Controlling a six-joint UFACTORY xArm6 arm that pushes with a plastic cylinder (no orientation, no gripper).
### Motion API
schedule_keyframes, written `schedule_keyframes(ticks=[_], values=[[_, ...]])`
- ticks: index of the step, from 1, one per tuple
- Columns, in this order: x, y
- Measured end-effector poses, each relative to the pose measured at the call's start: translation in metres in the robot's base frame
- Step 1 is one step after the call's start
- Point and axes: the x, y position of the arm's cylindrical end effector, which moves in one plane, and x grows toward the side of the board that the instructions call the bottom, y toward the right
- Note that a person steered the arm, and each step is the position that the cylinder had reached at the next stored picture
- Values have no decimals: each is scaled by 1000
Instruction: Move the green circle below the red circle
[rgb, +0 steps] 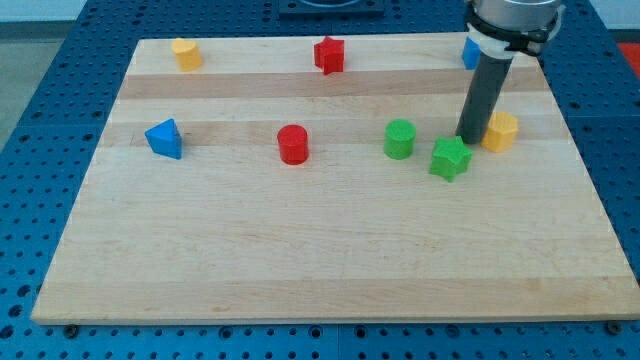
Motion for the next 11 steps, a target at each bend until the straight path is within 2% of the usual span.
schedule_keyframes(ticks=[2, 8, 11], values=[[0, -12], [1, -113], [26, -149]])
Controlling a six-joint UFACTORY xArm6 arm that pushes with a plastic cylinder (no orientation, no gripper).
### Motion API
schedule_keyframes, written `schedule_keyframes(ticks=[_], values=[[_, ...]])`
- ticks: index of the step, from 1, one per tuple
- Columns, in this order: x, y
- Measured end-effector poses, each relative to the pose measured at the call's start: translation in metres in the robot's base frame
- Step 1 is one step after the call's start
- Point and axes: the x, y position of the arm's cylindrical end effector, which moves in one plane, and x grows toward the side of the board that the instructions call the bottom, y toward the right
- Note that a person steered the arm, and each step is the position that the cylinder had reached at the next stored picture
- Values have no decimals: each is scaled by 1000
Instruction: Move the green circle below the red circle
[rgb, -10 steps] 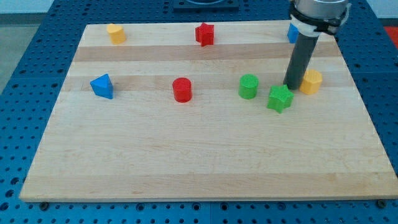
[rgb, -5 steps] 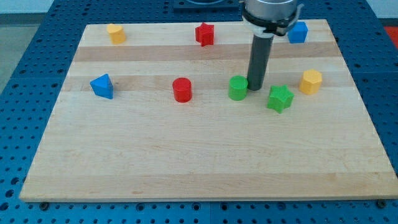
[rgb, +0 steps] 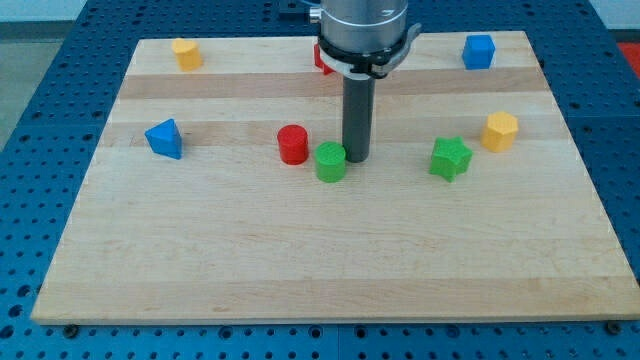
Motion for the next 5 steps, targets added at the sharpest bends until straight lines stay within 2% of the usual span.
schedule_keyframes(ticks=[5], values=[[0, -39]])
